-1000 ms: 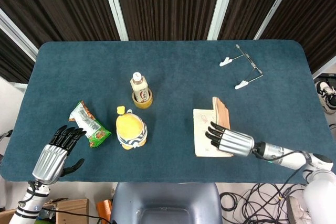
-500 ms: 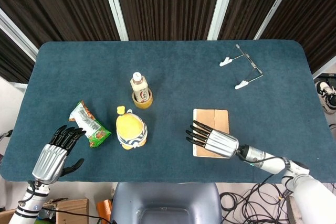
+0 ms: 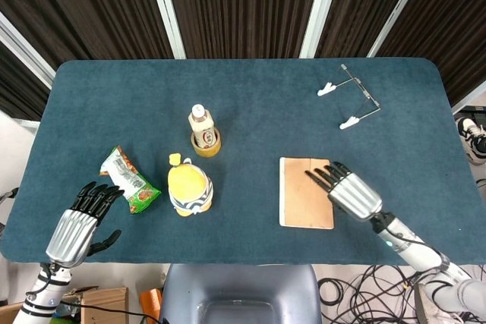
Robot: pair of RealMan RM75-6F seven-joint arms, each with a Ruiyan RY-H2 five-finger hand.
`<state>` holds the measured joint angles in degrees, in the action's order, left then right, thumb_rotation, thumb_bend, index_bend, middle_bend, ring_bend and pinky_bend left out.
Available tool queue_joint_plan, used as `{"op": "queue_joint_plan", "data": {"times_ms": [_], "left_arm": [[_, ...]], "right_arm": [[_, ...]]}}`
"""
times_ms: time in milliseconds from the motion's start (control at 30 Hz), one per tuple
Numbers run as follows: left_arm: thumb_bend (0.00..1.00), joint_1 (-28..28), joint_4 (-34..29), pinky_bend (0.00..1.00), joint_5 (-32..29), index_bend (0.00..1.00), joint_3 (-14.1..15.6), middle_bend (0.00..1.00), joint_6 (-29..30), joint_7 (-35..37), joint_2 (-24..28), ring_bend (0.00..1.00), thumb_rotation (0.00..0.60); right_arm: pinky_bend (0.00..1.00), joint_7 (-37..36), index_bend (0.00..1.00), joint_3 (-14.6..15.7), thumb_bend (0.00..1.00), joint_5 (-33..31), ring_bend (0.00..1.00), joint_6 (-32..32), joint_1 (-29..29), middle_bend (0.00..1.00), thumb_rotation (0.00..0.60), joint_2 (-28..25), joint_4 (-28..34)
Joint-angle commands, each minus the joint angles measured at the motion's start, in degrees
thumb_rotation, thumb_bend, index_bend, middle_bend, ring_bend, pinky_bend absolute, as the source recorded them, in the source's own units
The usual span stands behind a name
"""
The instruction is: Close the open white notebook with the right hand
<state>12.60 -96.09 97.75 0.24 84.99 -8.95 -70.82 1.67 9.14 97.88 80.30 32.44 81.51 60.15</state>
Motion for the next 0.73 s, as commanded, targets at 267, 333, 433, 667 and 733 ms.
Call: {"op": "queue_joint_plan", "data": {"times_ms": [267,333,433,667,733], "left_arm": [[0.24,-3.13,0.83,0.11,-4.43,0.18,-0.16,0.17,1.76,-3.86,2.03,0.13,0.600],[0.24,-6.31,1.49,0.11,-6.64,0.18,0.03,0.17,5.26,-3.51,3.51,0.13,0.600],[0.24,-9.08,1.84,0.11,-8.39,0.18,0.23,0.17,8.09,-2.90,4.69,0.13,0.600],[0.24,-13.58,2.49,0.11,-11.41,0.18,0.72,0.17,11.38,-1.48,6.46,0.13,0.600],[0.24,-14.11,2.59,0.11,-11.54,0.18,0.84,0.17,11.48,-1.01,6.77,0.13,0.600]], "right_arm": [[0.12,-5.30,0.04,-4.95,0.16,-12.35,0.03,1.65,-9.03,0.11,0.600,-11.30,16.34],[0.07,-4.66,0.01,-4.22,0.13,-14.90,0.00,4.14,-13.23,0.06,0.600,-15.98,21.29],[0.03,-4.76,0.00,-4.07,0.12,-15.87,0.00,5.67,-16.01,0.02,0.600,-19.19,24.70],[0.01,-8.38,0.00,-4.88,0.12,-14.41,0.00,7.55,-19.14,0.00,0.600,-21.22,24.89],[0.01,-9.14,0.00,-5.47,0.12,-13.34,0.00,7.98,-19.33,0.00,0.600,-20.87,23.91]]}}
